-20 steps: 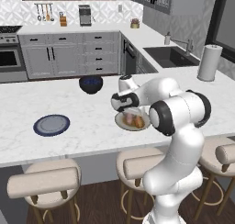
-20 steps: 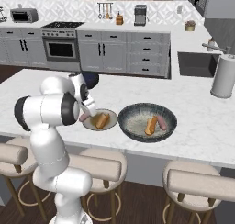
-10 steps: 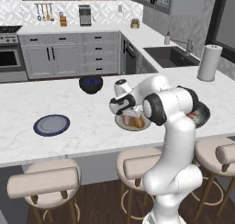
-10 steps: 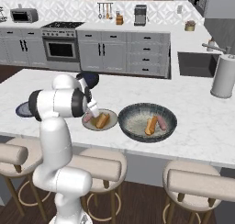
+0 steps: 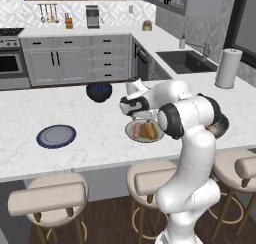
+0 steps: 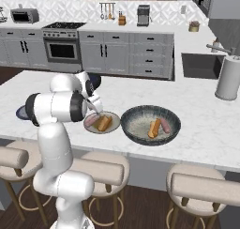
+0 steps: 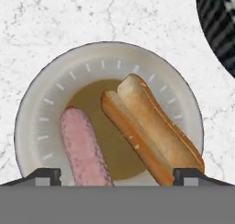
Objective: Place one bun and one sausage from the bowl on each plate.
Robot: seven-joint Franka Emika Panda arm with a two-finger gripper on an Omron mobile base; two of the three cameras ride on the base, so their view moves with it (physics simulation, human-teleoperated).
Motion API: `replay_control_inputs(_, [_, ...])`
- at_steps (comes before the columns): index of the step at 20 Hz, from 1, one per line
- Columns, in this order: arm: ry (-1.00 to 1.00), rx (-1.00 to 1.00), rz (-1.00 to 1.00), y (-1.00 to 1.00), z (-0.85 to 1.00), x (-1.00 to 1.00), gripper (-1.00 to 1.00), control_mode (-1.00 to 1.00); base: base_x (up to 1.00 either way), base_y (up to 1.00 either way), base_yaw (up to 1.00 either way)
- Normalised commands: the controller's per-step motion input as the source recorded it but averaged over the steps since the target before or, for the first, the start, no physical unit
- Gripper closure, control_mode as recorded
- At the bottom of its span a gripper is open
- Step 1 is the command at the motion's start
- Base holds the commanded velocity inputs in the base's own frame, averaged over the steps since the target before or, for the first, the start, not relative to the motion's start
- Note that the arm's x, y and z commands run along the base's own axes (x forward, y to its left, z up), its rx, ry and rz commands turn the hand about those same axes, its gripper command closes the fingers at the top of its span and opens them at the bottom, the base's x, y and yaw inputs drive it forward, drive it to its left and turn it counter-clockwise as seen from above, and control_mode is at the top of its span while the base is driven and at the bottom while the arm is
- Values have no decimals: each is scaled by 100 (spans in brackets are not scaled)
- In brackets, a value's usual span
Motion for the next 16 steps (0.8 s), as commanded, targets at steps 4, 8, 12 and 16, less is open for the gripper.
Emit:
replay_control_inputs(4, [6,0,0,-100,100,-92,-100,-100,0,0,0])
replay_control_inputs(8, [4,-10,-2,-100,100,-99,-100,-100,0,0,0])
replay_control_inputs(12, [12,-24,-6,-100,72,-88,-100,-100,0,0,0])
replay_control_inputs(16, [11,-41,0,-100,-7,-57,-100,-100,0,0,0])
